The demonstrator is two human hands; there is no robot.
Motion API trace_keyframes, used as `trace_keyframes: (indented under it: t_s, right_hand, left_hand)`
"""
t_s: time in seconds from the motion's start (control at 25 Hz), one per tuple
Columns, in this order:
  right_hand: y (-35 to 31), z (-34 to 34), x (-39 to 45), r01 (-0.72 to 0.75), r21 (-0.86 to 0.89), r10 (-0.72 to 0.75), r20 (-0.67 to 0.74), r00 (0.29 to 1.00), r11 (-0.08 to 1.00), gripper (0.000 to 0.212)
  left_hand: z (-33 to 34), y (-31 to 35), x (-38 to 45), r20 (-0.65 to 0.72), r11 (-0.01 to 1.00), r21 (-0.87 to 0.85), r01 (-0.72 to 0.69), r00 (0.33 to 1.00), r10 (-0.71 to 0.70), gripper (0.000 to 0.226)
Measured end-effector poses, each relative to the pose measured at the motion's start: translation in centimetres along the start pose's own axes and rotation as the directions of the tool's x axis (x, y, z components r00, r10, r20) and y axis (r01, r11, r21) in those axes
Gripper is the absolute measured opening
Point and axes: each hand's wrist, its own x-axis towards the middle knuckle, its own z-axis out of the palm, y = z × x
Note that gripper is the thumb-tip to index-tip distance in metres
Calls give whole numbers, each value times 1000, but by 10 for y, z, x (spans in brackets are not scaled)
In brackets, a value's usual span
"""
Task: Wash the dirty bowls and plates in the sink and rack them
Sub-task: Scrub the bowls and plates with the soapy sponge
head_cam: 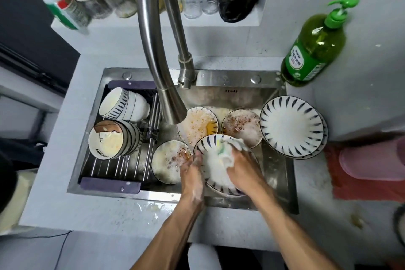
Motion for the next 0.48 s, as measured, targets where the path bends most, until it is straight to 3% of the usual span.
trace_keyframes:
  t_s: [0.08, 0.16, 0.24, 0.36, 0.48]
  right_hand:
    - [-12, -2, -4, 19, -103, -14, 50, 999, 995, 74]
    - [-24, -3, -19, 96, -43, -88, 163, 983, 994, 71]
    - [-22, -10, -26, 96, -53, -85, 185, 979, 994, 71]
    - [-16, -10, -9, -52, -139, 62, 63, 996, 989, 74]
    - [-36, 5, -12, 42, 8, -42, 62, 997, 999, 81]
  left_hand:
    - [-2, 4, -1, 39, 999, -20, -25, 999, 26, 26]
    - [-3, 2, 0, 84, 999, -6, -52, 995, 53, 37]
    - [-7, 4, 8, 74, 998, -17, -59, 995, 60, 47]
    - [-9, 15, 15, 71, 997, 22, -79, 994, 77, 37]
    - [-11, 21, 13, 193, 995, 63, -76, 979, 63, 44]
